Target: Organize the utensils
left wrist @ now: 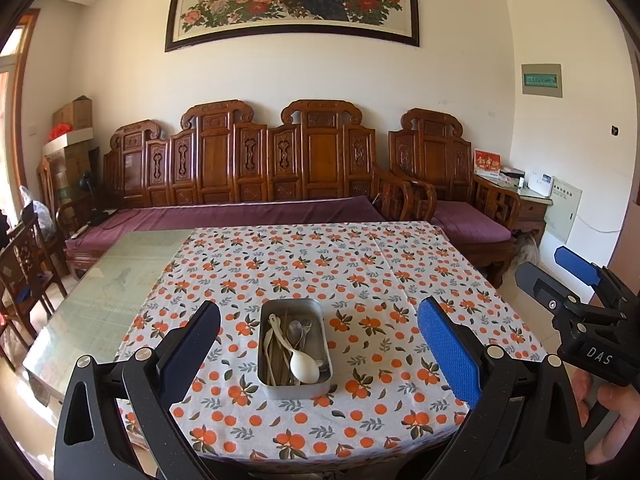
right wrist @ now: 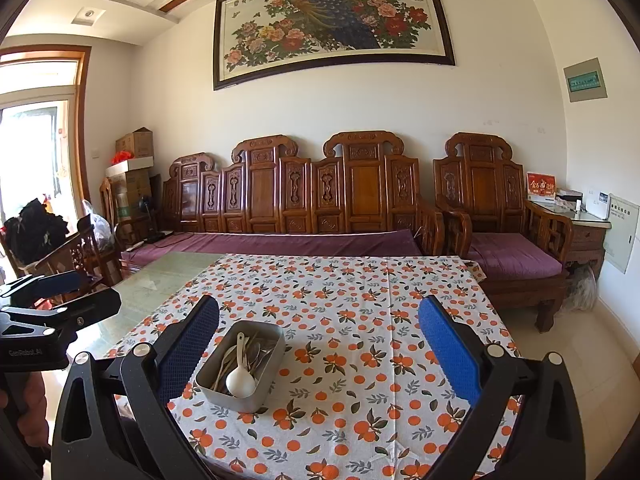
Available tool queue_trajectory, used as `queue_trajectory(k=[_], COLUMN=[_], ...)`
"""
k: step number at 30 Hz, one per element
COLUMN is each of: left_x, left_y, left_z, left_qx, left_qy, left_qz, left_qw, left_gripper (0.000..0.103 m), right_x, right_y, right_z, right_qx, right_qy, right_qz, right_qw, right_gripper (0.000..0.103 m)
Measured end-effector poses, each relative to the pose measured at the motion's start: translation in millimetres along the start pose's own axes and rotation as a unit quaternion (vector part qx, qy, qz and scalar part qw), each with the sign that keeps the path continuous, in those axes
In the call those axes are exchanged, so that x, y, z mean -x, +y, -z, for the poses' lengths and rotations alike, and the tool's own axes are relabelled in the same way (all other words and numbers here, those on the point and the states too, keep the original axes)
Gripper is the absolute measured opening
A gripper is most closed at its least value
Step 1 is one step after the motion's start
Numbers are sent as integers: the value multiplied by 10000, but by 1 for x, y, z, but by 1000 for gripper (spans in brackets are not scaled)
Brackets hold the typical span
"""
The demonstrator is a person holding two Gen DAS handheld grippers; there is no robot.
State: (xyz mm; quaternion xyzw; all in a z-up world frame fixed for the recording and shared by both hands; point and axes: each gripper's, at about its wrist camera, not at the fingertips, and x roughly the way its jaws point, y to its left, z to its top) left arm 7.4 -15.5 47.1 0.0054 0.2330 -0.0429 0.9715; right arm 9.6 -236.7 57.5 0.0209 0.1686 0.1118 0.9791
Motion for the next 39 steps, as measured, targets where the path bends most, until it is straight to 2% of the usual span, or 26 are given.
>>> queue_trajectory(k=[39], left_x=[0], left_y=[-1], left_z=[2], left_qx=[8], left_qy=[9], left_qz=[-6], left_qw=[10000], left_gripper=[95], right_x=[-1], right_y=[6], right_z=[5], right_qx=[-23], right_qy=[-12], right_qz=[-41], right_qw=[10000], right_gripper=[100])
